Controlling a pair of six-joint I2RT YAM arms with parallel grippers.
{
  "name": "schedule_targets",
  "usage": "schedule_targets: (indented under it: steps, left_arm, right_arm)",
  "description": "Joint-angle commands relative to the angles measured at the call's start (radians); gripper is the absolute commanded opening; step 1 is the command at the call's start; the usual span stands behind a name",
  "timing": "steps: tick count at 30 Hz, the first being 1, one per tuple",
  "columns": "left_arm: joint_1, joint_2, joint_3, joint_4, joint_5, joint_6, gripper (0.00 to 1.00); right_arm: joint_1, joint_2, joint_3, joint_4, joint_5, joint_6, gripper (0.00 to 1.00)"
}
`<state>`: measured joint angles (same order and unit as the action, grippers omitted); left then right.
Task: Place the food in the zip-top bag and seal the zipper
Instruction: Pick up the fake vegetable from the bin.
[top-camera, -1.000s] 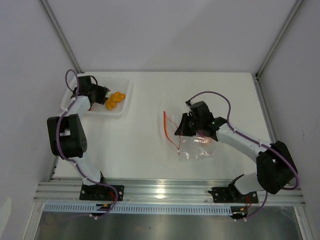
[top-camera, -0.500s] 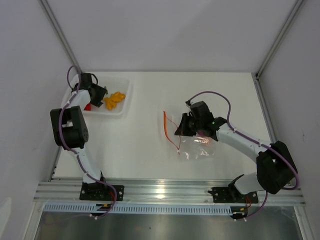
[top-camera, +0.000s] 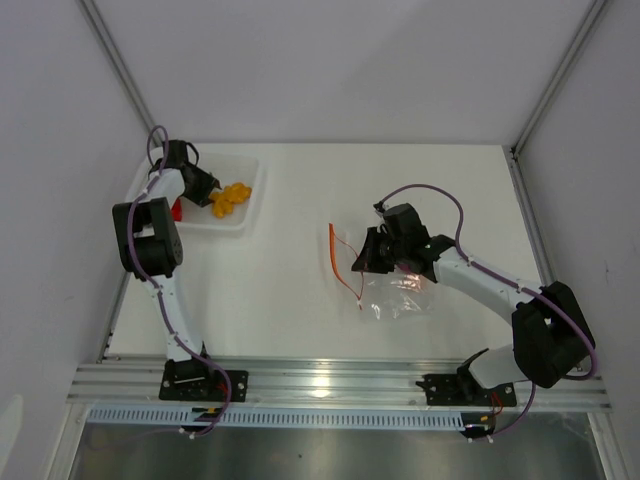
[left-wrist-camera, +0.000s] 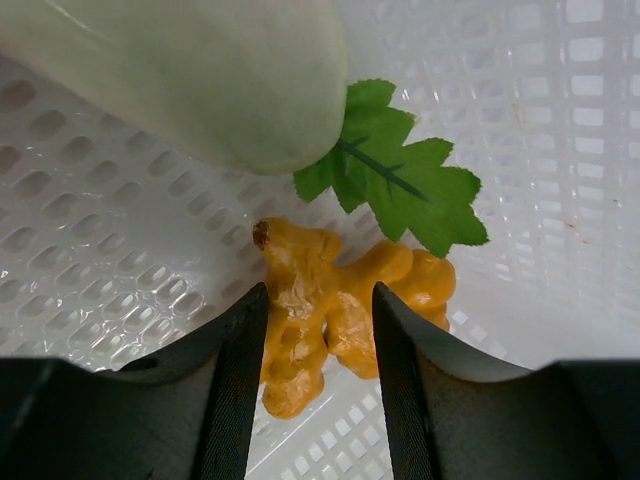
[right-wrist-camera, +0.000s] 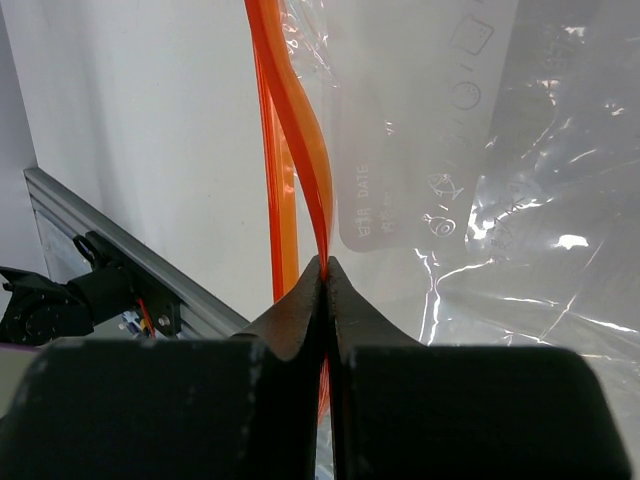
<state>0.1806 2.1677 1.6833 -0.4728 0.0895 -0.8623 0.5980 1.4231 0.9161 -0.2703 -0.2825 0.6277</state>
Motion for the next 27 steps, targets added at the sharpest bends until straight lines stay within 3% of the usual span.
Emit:
schedule_targets:
  steps: [1, 8, 15, 21, 27]
  left_arm:
    - [0.014, 0.017, 0.058, -0.066, 0.036, 0.032, 0.49]
    - [0.017, -0.017, 0.021, -0.076, -0.004, 0.031, 0.5]
    - [0.016, -0.037, -0.031, -0.081, 0.042, 0.049, 0.45]
    - [0.017, -0.062, -0.046, -0.105, 0.033, 0.06, 0.54]
    - [0.014, -0.086, -0.126, -0.063, 0.072, 0.049, 0.57]
  right_arm:
    - [-0.007, -0.004, -0.002, 0.031, -0.012, -0.014, 0.0]
    - [-0.01, -0.013, -0.006, 0.031, -0.015, -0.011, 0.0]
    - [-0.012, -0.016, -0.006, 0.034, -0.018, -0.005, 0.0]
    - [-0.012, -0.03, -0.005, 0.033, -0.017, 0.004, 0.0]
    - [-0.009, -0.036, -0.014, 0.043, -0.023, 0.02, 0.0]
